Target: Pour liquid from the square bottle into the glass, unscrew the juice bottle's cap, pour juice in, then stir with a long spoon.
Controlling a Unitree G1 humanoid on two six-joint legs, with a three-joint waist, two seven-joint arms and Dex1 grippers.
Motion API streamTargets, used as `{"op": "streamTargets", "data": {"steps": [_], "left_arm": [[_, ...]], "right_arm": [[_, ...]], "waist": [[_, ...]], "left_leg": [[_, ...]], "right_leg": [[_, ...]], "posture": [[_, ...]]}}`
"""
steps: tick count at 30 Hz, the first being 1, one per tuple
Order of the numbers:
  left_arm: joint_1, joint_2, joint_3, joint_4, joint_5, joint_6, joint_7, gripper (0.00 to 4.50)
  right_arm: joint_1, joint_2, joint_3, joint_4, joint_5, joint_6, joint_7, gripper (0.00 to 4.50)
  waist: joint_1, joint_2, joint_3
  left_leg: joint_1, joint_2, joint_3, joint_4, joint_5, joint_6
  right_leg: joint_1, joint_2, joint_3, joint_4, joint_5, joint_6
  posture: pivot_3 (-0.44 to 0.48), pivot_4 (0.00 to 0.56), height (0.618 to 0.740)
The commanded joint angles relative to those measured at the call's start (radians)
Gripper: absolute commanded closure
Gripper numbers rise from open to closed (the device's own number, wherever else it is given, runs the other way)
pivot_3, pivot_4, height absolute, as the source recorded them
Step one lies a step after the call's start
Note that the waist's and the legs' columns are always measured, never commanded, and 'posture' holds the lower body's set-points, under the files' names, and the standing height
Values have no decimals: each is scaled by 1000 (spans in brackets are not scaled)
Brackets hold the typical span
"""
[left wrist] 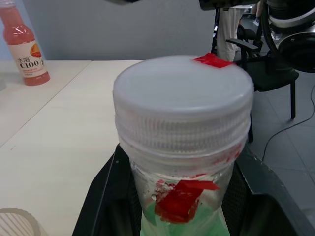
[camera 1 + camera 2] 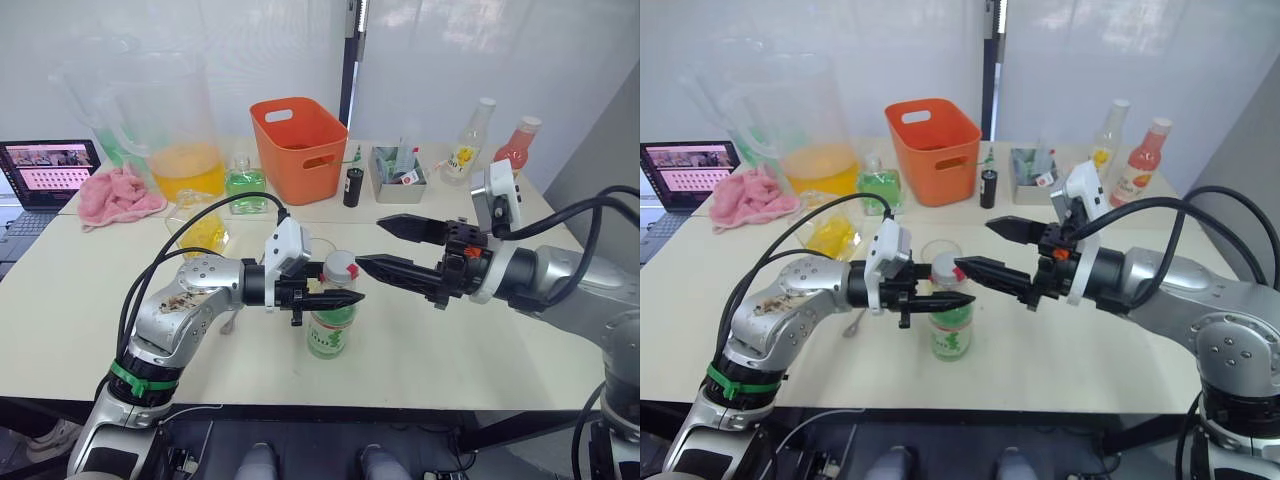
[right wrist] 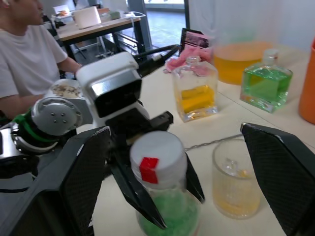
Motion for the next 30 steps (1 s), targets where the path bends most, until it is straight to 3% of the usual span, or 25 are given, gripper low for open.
{"op": "streamTargets", "data": {"steps": [1,10,11,18,23,30], "left_arm": [[8,-5,-14,-22,24,8,44,3028],[11,-21,-27,-32,20,20,74,3028],[11,-22,-28,-32,20,20,75,3028],[14,-19,-30,-34,19,20,80,3028],[10,-14,-29,-27,28,4,72,3028],[-7,41,51,-17,-70,-4,-34,3038]], "right_arm": [[-16,-1,41,-44,-16,-5,-15,0],[-44,78,180,-63,-169,-17,-58,0],[-42,80,183,-63,-179,-16,-57,534],[-33,99,166,-57,-196,-29,-40,2735],[-36,80,181,-45,-231,-37,37,2753],[-61,48,271,58,-352,-154,400,2753]], "waist": [[3,0,0],[10,0,0],[11,0,0],[11,0,0],[10,0,0],[4,0,0]], "left_leg": [[0,0,0,0,0,0],[0,0,0,0,0,0],[-1,0,0,0,0,0],[-1,0,0,0,0,0],[-1,0,0,0,0,0],[-1,0,0,-1,0,0]], "right_leg": [[0,0,0,0,0,0],[0,0,0,-1,0,0],[0,0,0,-1,0,0],[0,0,0,-1,0,0],[0,0,0,-1,0,0],[-1,0,0,-1,0,0]], "posture": [[0,150,738],[0,150,738],[0,150,738],[0,150,738],[0,150,738],[0,150,738]]}}
